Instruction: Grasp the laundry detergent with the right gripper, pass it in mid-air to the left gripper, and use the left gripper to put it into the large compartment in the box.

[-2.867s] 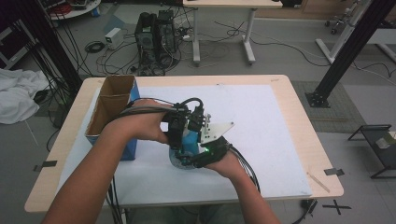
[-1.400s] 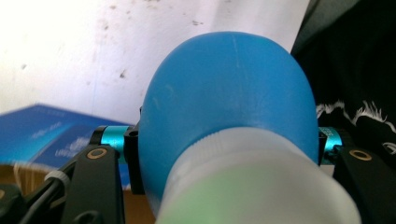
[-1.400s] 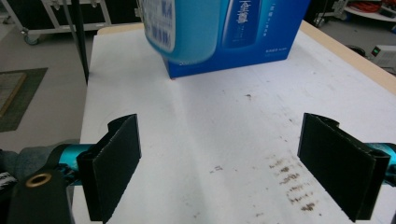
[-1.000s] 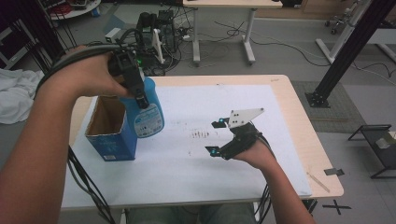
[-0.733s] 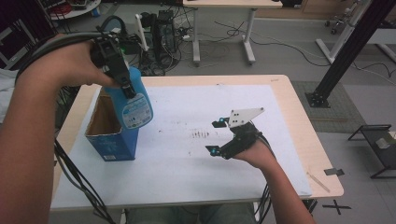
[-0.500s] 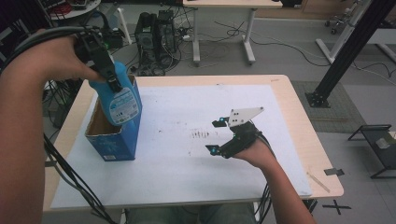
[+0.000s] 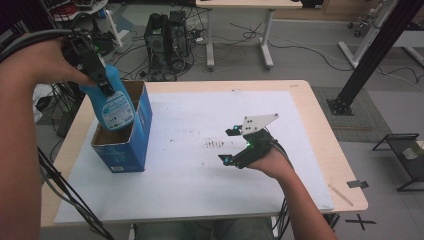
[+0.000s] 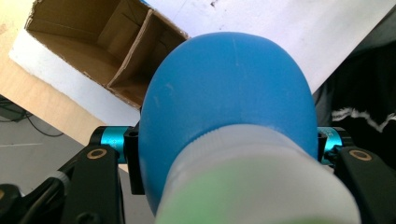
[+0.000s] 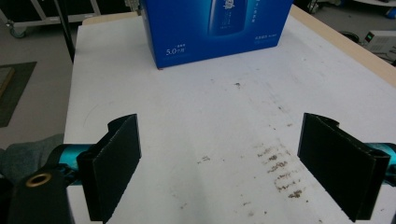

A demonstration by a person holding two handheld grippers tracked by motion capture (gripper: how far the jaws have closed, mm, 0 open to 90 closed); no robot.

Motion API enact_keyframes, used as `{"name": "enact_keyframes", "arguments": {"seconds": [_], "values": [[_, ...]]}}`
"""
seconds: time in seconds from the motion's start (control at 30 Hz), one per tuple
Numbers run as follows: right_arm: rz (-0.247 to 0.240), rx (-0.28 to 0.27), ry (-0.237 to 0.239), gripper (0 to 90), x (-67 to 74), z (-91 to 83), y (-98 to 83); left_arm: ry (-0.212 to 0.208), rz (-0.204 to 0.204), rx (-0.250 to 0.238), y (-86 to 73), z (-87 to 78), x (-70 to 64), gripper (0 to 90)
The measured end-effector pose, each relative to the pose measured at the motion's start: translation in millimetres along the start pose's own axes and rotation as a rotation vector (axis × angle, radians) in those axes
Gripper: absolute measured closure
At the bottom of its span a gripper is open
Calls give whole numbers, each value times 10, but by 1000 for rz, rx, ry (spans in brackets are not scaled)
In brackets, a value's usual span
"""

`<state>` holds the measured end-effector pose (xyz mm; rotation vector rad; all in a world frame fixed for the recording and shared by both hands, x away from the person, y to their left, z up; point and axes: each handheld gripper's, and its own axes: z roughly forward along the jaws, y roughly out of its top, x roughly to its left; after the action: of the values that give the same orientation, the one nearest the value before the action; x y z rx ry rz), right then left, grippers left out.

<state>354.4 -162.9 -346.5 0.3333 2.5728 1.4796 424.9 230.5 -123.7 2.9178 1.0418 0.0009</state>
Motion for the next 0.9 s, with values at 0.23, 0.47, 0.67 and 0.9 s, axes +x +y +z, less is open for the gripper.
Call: {"name": "enact_keyframes", "arguments": {"seconds": [0.23, 0.47, 0.67, 0.9], "values": [[-4, 9, -5, 125, 7, 0, 2, 14, 58, 17, -16, 147, 91, 389], [-3, 12, -9, 125, 19, 2, 7, 7, 72, 43, -47, 321, 173, 389], [-11, 18, -13, 125, 25, 27, 4, -20, 32, 55, -42, 491, 222, 389], [-19, 26, -5, 125, 26, 33, -2, -43, 31, 74, -31, 733, 291, 389]]}}
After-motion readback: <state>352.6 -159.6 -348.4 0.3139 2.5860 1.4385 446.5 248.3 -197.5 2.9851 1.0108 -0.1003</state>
